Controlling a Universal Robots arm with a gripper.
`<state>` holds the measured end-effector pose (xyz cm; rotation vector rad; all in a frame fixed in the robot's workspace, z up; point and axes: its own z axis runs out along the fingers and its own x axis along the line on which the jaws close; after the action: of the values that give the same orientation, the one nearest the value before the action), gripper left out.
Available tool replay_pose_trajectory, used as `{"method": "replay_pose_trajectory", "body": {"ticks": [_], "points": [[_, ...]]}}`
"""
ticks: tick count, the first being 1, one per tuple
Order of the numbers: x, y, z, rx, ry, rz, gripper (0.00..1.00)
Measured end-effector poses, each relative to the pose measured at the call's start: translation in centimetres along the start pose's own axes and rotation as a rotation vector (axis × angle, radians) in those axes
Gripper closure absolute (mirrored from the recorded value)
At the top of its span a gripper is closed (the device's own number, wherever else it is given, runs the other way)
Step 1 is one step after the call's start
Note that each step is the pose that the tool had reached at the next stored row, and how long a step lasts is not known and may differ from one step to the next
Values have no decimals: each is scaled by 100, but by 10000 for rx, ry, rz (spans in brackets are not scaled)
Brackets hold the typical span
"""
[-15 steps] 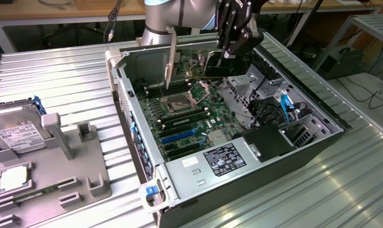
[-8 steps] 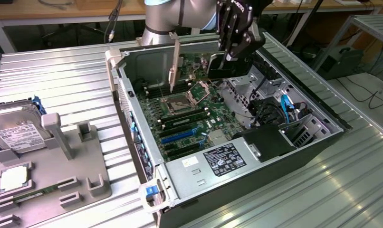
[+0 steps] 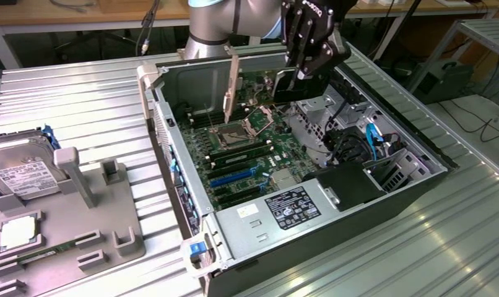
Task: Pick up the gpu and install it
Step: 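Insert the gpu into the slot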
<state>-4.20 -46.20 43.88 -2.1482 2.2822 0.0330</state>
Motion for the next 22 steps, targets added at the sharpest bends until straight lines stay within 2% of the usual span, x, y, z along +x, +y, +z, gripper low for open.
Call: {"method": "replay_pose_trajectory", "body": {"ticks": [17,22], "points": [[0,-2,1,-2,-2,-53,73],[1,27,22,-16,-1,-53,73]]}}
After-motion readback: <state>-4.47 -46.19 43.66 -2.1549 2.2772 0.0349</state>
